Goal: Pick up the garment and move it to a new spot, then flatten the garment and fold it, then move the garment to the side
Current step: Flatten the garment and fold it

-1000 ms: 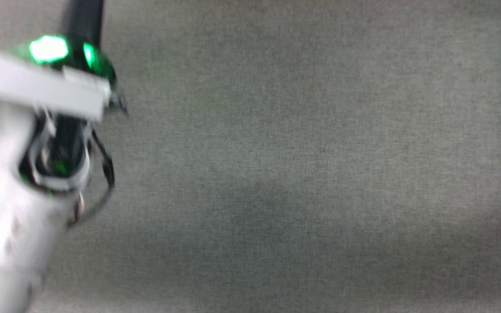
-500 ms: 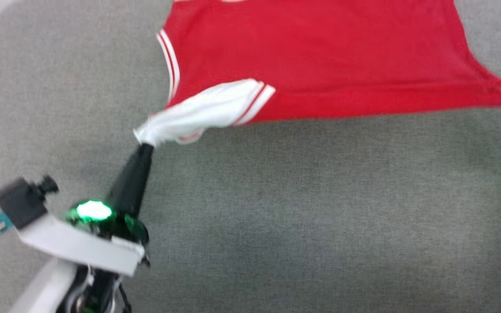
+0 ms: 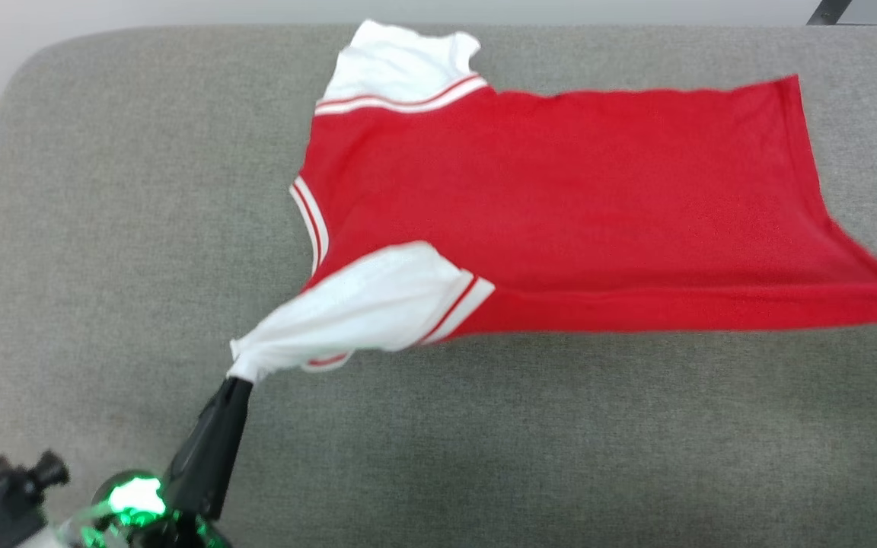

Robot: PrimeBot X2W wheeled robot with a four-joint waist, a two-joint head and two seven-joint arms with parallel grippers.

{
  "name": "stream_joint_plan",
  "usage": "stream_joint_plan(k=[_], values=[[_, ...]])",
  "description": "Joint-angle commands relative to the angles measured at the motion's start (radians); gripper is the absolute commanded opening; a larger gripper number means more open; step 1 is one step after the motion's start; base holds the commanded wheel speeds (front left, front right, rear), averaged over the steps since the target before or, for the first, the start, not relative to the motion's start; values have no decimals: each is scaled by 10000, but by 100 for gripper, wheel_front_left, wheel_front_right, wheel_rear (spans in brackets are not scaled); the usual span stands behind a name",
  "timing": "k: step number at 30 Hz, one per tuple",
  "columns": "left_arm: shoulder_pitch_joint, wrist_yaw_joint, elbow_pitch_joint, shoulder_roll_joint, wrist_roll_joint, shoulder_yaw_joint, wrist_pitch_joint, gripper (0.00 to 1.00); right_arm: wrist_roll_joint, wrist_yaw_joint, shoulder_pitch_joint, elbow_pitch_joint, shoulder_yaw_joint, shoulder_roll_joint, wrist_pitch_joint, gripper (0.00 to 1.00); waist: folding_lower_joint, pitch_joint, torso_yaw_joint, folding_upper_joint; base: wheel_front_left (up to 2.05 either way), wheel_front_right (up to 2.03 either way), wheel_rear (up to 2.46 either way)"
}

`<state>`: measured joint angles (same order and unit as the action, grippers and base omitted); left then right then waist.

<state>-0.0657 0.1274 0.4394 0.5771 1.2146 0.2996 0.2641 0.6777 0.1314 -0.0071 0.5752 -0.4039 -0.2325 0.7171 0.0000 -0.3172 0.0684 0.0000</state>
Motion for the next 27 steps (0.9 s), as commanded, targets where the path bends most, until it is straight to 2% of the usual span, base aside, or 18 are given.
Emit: stream_joint_plan(k=[1, 6, 10, 17, 27], values=[[-157, -10, 132, 19, -121, -89, -4, 0, 48, -15, 163, 102, -118, 58, 14, 0, 0, 34, -21, 0, 0, 0, 0], [-471, -55, 428, 97, -283, -341, -35, 0, 148, -15, 395, 297, -140, 201, 182, 0, 0, -2, -56, 0, 0, 0, 0], [152, -21, -16, 85, -344, 2, -329, 0, -286, -14, -78, -219, 377, -151, 111, 0, 0, -105, -103, 0, 0, 0, 0], [2084, 34, -1542, -288, -91, 522, -597, 0, -609, -15, -1435, -1796, 1426, -606, -47, 0, 0, -608, -137, 0, 0, 0, 0], [4695, 38, -3995, -501, -828, 1570, -426, 0, -942, -16, -2737, -3446, 2153, -933, -328, 0, 0, -1476, -133, 0, 0, 0, 0]])
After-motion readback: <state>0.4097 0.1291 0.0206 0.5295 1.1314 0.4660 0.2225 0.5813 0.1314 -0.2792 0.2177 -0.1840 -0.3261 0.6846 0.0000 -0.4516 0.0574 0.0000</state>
